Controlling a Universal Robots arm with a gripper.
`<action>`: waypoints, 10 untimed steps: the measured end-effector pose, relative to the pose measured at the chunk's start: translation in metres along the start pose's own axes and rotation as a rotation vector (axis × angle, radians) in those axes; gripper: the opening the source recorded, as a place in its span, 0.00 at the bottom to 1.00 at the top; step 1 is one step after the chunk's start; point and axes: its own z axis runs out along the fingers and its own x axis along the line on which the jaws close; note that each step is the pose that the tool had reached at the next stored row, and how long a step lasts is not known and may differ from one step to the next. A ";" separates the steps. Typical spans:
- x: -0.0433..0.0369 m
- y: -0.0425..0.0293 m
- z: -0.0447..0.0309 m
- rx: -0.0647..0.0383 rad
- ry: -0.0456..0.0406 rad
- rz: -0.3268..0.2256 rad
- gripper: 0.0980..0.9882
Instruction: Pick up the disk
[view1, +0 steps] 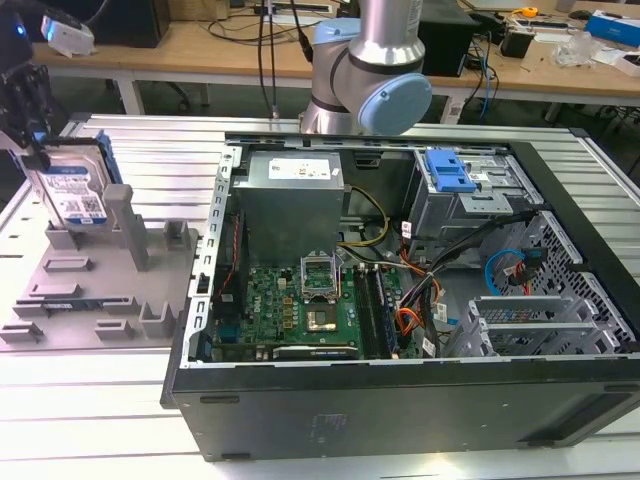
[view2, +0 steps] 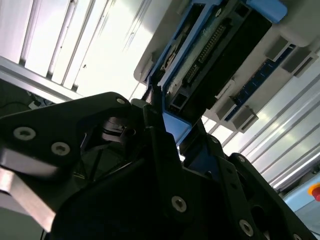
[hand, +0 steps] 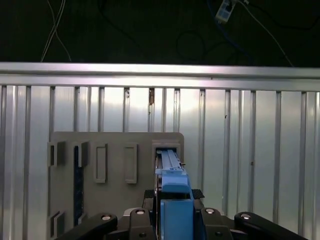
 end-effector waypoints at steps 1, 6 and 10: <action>0.0002 0.0001 -0.0049 0.000 0.0000 0.000 0.30; 0.0015 0.0009 -0.0393 0.000 -0.0001 0.000 0.30; 0.0025 0.0015 -0.0622 0.000 0.0000 0.000 0.30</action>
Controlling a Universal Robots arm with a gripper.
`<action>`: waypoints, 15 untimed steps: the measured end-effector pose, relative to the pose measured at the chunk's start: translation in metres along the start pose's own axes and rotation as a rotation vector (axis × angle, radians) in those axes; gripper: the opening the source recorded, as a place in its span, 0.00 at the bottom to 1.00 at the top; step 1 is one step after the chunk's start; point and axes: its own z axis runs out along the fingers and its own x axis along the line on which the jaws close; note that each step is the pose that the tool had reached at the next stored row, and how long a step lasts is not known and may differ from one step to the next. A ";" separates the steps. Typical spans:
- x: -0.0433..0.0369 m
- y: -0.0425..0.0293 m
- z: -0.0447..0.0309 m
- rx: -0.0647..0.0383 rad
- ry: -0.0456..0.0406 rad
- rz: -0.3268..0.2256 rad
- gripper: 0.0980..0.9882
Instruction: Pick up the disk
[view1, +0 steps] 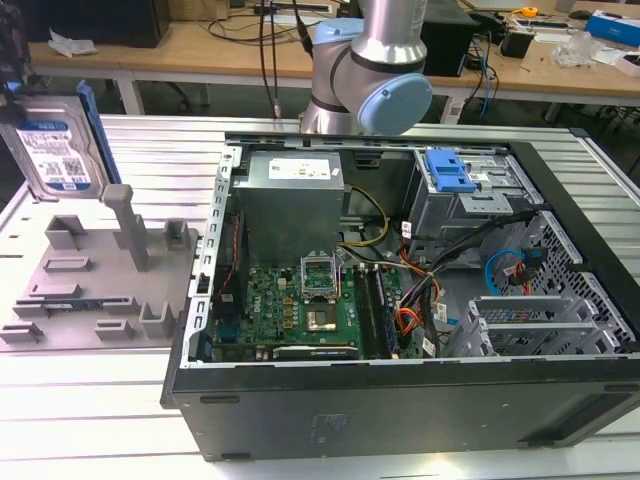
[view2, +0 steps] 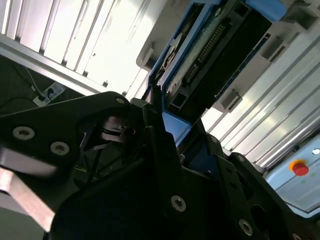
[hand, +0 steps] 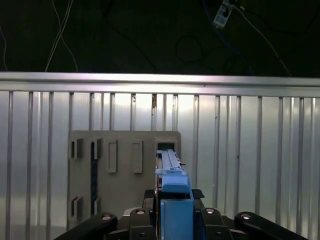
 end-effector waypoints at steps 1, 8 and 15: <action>0.0003 0.0002 -0.0063 0.000 0.0000 0.000 0.30; 0.0023 0.0013 -0.0523 0.000 0.0000 0.000 0.30; 0.0039 0.0020 -0.0800 0.000 0.0000 0.000 0.30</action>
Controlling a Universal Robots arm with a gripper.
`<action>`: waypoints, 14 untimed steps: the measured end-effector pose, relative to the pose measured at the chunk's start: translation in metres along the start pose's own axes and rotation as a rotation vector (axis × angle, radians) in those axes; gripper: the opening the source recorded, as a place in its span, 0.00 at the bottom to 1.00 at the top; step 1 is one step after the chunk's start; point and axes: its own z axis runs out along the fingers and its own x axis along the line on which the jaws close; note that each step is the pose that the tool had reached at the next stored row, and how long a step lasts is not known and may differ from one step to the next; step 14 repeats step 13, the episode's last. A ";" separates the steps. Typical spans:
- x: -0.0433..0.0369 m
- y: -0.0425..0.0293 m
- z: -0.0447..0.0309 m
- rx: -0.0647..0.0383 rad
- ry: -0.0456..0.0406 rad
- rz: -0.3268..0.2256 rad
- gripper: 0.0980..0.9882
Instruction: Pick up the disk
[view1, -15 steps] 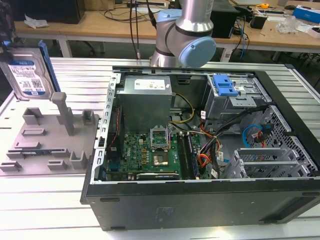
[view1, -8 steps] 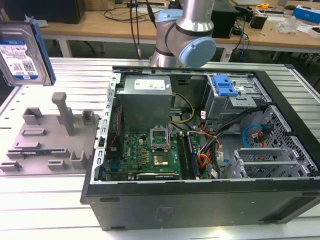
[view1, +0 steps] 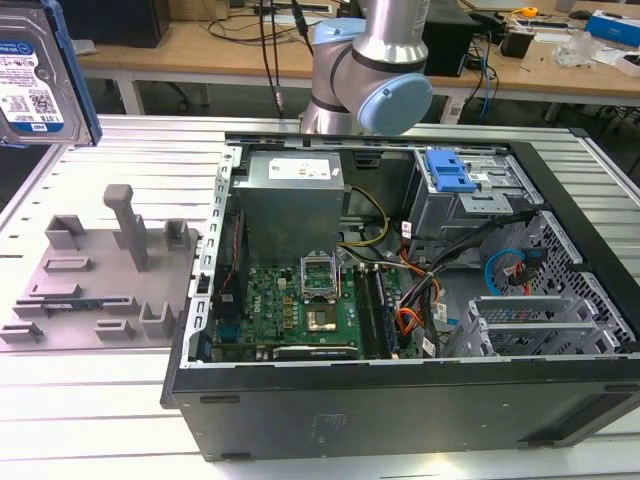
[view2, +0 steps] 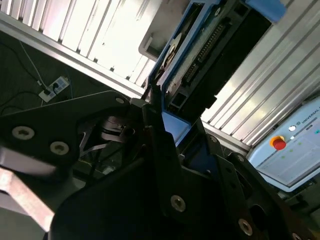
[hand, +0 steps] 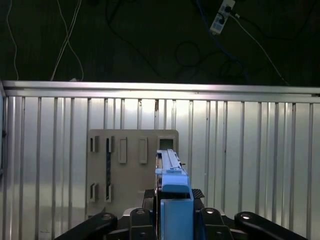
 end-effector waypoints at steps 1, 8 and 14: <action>0.0000 0.0000 0.0000 0.000 0.0000 0.000 0.30; 0.0000 0.0000 -0.0001 0.000 0.0001 0.000 0.30; 0.0000 0.0000 -0.0001 0.000 0.0000 0.000 0.30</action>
